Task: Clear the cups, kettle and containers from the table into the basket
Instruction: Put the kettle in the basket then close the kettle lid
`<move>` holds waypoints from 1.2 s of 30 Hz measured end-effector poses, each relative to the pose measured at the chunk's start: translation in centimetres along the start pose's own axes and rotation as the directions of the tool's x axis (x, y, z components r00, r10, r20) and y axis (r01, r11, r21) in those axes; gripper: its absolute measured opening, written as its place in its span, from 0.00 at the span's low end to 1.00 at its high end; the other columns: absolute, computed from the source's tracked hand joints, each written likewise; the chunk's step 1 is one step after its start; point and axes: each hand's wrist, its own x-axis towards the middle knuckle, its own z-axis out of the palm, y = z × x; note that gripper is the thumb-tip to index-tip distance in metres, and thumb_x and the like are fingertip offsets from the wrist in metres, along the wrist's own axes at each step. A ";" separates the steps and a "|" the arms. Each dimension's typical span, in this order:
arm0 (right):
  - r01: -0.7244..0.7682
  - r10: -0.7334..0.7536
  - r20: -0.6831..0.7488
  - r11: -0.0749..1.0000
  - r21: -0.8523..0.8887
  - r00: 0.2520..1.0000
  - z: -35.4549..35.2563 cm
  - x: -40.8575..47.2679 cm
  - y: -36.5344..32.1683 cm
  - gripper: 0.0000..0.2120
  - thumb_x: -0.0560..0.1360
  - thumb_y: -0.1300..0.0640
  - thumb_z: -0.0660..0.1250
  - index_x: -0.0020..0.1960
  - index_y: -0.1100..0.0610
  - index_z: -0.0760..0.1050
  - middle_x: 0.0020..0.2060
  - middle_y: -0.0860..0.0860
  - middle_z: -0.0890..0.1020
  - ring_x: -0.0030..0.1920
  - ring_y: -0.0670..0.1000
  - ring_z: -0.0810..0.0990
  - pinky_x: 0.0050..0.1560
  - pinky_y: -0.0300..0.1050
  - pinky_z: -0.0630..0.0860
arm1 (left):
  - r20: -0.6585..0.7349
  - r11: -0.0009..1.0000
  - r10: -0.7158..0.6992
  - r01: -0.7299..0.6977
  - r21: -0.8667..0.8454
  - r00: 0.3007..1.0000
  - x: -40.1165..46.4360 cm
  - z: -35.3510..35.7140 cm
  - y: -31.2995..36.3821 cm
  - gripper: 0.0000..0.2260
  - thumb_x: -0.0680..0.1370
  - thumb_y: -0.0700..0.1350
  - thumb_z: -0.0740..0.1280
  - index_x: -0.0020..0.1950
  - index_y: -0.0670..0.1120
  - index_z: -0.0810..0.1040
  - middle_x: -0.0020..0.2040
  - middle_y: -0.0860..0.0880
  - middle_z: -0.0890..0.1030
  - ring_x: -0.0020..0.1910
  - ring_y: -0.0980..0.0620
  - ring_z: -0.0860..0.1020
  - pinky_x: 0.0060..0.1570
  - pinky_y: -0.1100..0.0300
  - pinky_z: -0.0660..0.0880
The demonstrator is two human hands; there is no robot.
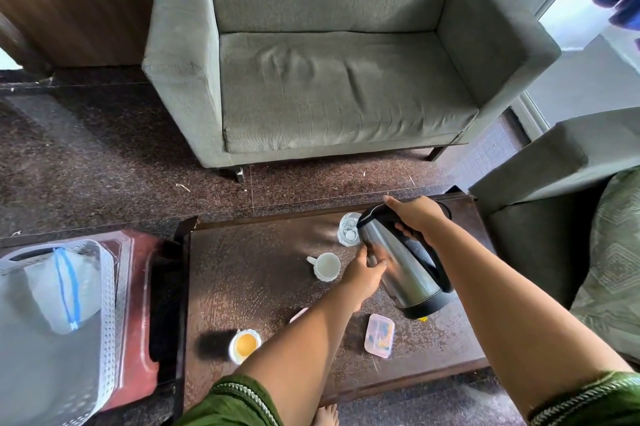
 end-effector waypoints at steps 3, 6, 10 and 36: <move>0.006 -0.006 0.004 1.000 0.008 1.000 0.0 -0.2 -0.2 0.28 0.73 0.34 0.64 0.30 0.59 0.75 0.26 0.53 0.79 0.23 0.51 0.74 0.32 0.43 0.74 | -0.014 0.999 0.006 -0.005 0.041 1.000 0.2 0.0 -0.1 0.31 0.79 0.53 0.63 0.78 0.51 0.53 0.73 0.45 0.68 0.69 0.44 0.69 0.67 0.53 0.68; 0.003 -0.003 -0.001 1.000 0.010 1.000 0.0 -0.2 -0.2 0.28 0.72 0.34 0.64 0.30 0.59 0.75 0.26 0.53 0.80 0.23 0.51 0.74 0.32 0.43 0.75 | -0.013 0.999 0.010 -0.009 0.036 1.000 0.1 0.1 -0.1 0.31 0.79 0.52 0.63 0.78 0.51 0.52 0.74 0.45 0.67 0.70 0.45 0.68 0.66 0.55 0.67; 0.001 -0.001 -0.005 1.000 -0.010 1.000 -0.1 -0.3 -0.1 0.29 0.72 0.33 0.64 0.30 0.59 0.75 0.26 0.52 0.80 0.23 0.51 0.74 0.33 0.44 0.75 | -0.015 0.999 0.012 -0.011 0.036 1.000 0.0 0.1 0.0 0.31 0.80 0.52 0.62 0.79 0.50 0.52 0.74 0.45 0.66 0.71 0.45 0.68 0.65 0.57 0.66; -0.011 0.011 -0.001 0.999 0.053 1.000 0.2 0.5 0.7 0.29 0.70 0.32 0.65 0.33 0.60 0.77 0.29 0.55 0.82 0.28 0.54 0.76 0.36 0.47 0.76 | 0.011 0.999 0.000 0.000 -0.045 1.000 1.9 0.6 -1.6 0.31 0.77 0.52 0.65 0.77 0.54 0.56 0.69 0.46 0.73 0.65 0.45 0.74 0.65 0.50 0.72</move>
